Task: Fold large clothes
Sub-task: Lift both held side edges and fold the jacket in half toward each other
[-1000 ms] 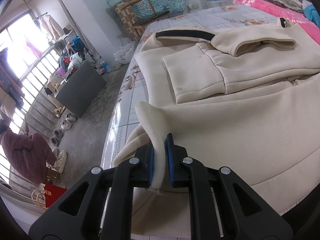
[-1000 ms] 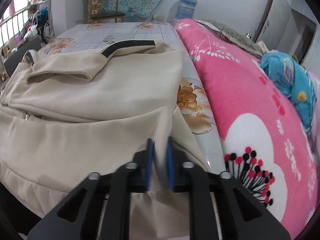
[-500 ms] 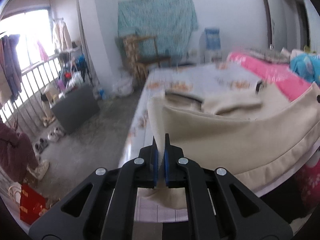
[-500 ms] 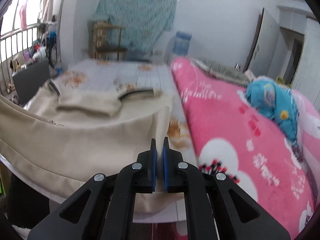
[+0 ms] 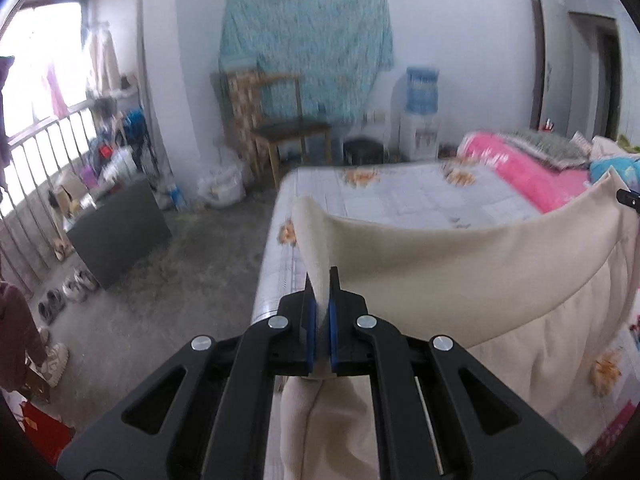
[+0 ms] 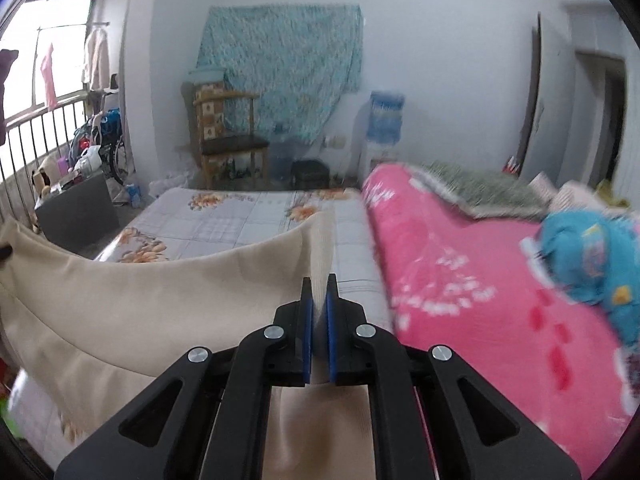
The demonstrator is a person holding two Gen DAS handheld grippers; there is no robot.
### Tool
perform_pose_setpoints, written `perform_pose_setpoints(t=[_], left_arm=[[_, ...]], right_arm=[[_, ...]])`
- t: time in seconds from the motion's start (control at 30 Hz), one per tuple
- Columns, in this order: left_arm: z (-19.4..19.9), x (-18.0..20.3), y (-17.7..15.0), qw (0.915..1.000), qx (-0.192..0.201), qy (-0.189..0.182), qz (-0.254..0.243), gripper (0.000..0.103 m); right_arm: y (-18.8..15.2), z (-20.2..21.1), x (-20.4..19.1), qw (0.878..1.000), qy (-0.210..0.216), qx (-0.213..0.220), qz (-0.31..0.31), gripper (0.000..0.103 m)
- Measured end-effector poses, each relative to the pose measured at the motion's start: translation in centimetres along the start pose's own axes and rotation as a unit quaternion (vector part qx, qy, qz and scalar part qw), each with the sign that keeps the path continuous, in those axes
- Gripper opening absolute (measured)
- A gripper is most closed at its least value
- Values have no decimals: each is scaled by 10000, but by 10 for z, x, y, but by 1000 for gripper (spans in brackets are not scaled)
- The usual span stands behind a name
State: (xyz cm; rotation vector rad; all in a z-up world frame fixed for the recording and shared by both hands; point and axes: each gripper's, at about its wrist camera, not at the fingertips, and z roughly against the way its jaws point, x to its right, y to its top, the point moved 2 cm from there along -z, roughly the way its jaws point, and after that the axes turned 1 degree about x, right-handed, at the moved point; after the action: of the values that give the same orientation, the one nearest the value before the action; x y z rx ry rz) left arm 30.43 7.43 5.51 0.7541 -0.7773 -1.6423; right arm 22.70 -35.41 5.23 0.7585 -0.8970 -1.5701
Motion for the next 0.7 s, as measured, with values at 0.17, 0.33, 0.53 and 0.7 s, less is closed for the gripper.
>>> perform_pose_setpoints(t=[0.17, 0.33, 0.53, 0.7], left_arm=[[-112, -3, -20, 9910, -1333, -19, 69, 13], [-115, -15, -28, 9921, -1247, 87, 121, 21], [-49, -6, -35, 9935, -926, -632, 191, 21], [-38, 11, -89, 9824, -1550, -1006, 262, 21]], right_arm=[[-26, -119, 2, 9924, -140, -1220, -15, 13], [-44, -118, 22, 9901, -304, -1322, -355, 15], [-53, -20, 15, 9976, -109, -681, -96, 16], [-101, 16, 12, 9923, 367, -1171, -190, 15]])
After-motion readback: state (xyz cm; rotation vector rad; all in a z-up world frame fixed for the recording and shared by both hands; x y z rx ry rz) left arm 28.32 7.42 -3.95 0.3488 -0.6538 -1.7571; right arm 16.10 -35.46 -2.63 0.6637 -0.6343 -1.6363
